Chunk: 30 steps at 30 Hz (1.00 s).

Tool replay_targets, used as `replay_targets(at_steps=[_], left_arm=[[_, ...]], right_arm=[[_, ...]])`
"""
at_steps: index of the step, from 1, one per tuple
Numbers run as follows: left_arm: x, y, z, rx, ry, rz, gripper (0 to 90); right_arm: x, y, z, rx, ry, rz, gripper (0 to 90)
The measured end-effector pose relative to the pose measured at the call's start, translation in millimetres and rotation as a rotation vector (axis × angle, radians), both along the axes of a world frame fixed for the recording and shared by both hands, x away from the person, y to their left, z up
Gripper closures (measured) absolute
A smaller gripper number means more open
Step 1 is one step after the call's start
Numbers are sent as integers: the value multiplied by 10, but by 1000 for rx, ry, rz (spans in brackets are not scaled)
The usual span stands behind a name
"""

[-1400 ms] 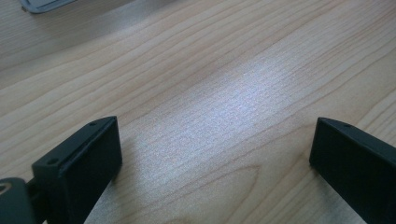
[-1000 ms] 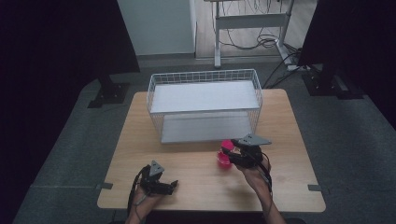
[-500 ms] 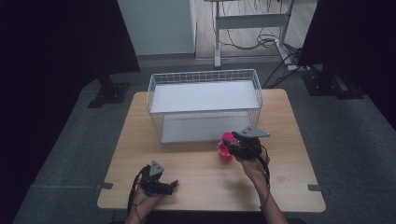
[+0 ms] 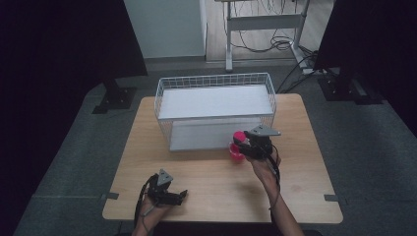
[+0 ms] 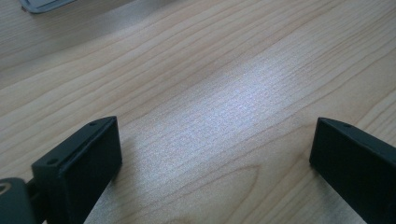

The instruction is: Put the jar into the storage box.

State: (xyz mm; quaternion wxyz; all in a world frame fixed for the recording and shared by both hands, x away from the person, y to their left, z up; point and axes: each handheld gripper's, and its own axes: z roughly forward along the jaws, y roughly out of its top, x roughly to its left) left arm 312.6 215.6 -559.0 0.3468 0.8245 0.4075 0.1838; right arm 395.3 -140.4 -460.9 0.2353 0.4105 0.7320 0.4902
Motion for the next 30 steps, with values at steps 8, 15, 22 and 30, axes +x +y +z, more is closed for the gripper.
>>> replay_targets(at_steps=[8, 15, 22, 30], left_arm=[[-1, -1, 0, -1, 1, 0, 20], [0, 0, 0, 0, 0, 0, 20], [-1, -1, 0, -1, 0, -1, 20], [-1, -1, 0, -1, 1, -2, 20]], right_arm=[[101, 29, 55, -2, -19, -28, 476], [203, 62, 44, -12, -28, -47, 476], [314, 86, 22, -7, -48, -69, 476], [448, 121, -13, 10, -42, -78, 476]])
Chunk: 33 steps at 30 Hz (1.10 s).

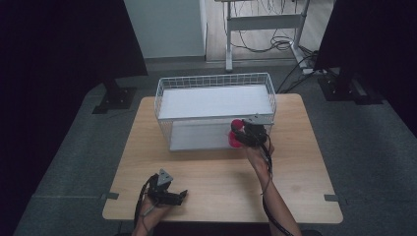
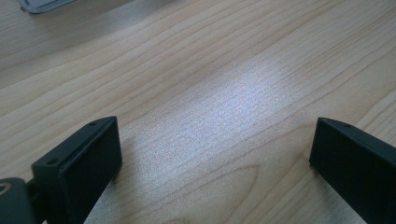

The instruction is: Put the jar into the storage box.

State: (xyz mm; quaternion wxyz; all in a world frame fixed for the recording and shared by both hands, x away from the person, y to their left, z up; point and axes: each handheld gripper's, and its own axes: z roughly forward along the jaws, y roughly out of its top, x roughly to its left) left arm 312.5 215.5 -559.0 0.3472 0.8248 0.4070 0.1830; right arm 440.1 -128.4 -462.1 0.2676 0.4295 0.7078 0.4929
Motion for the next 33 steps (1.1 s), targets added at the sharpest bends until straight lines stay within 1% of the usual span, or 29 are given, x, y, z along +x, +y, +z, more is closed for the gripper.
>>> replay_targets(at_steps=[5, 8, 9, 18, 22, 25, 28, 29, 30, 31, 33], left_arm=[[0, 0, 0, 0, 0, -1, 20], [0, 0, 0, 0, 0, -1, 20], [0, 0, 0, 0, 0, -1, 20], [0, 0, 0, 0, 0, -1, 20], [0, 0, 0, 0, 0, -1, 20], [0, 0, 0, 0, 0, -1, 20], [0, 0, 0, 0, 0, -2, 20], [0, 0, 0, 0, 0, -2, 20], [0, 0, 0, 0, 0, -2, 20], [0, 0, 0, 0, 0, -2, 20], [0, 0, 0, 0, 0, -1, 20]], right_arm=[[68, 2, -48, 22, 10, -1, 475], [91, 0, -76, 20, 18, -4, 475], [98, -13, -83, 31, 18, -4, 475], [105, -21, -85, 33, 18, -1, 473], [111, -23, -80, 26, 17, 0, 469], [120, -37, -67, 32, 18, -9, 416], [121, -46, -63, 33, 17, -14, 389], [122, -55, -64, 39, 18, -18, 354], [122, -55, -64, 39, 18, -18, 354], [122, -62, -69, 50, 21, -22, 307], [123, -70, -78, 60, 22, -18, 258]])
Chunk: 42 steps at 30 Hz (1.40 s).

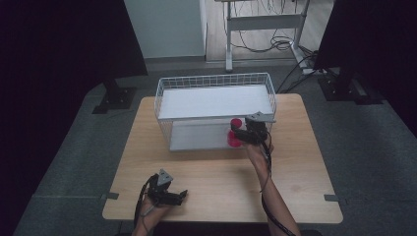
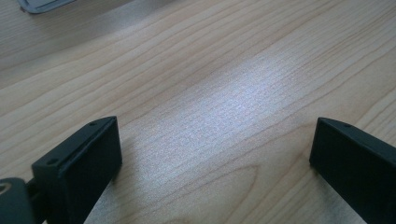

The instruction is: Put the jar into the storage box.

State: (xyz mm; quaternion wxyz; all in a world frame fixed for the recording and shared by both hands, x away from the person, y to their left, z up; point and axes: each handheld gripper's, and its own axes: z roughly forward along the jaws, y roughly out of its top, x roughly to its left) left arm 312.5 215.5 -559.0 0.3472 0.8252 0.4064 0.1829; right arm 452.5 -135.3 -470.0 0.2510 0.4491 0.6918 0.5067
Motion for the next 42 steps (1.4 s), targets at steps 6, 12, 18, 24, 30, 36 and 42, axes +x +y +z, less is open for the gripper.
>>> replay_targets(at_steps=[6, 12, 18, 24, 30, 36, 42], left_arm=[[0, 0, 0, 0, 0, 0, 20], [0, 2, 1, 2, 0, -1, 20], [0, 2, 1, 2, 0, -1, 20], [0, 2, 1, 3, 0, -1, 20], [0, 1, 1, 2, 0, -1, 20], [0, 0, 0, 0, -1, 0, 20], [0, 0, 0, 0, -1, 0, 20]], right_arm=[[5, -12, -18, 28, 3, 35, 193], [-14, -11, -12, 26, 1, 47, 152], [-62, 0, -9, 1, 1, 55, 139], [-105, 20, -1, -3, 0, 67, 129], [-161, 26, 30, -11, -6, 79, 118], [-210, 15, 31, -23, 1, 86, 116], [-276, -1, 25, -32, 3, 99, 112]])
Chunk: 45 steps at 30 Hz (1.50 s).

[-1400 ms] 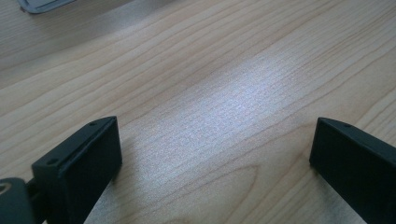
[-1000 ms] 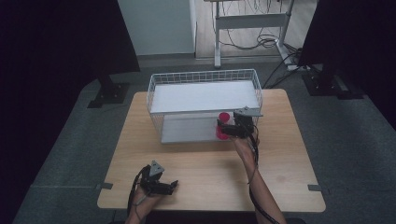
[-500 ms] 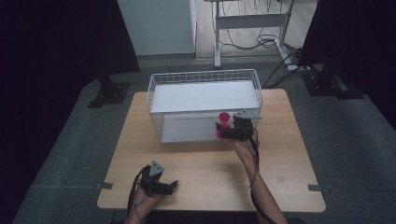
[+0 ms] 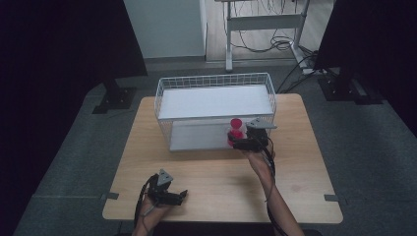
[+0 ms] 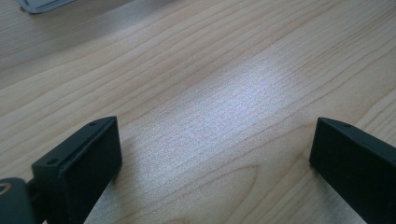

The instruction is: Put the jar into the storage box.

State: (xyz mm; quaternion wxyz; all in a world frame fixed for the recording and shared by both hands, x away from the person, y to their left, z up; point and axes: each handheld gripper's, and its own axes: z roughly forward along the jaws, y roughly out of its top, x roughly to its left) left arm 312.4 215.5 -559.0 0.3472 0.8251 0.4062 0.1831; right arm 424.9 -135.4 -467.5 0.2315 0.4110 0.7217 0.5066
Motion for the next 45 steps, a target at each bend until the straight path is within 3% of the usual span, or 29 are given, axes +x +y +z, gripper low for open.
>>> replay_targets(at_steps=[45], left_arm=[[1, 2, 1, 1, 0, -1, 20]], right_arm=[[-421, -218, -134, -47, 15, 50, 110]])
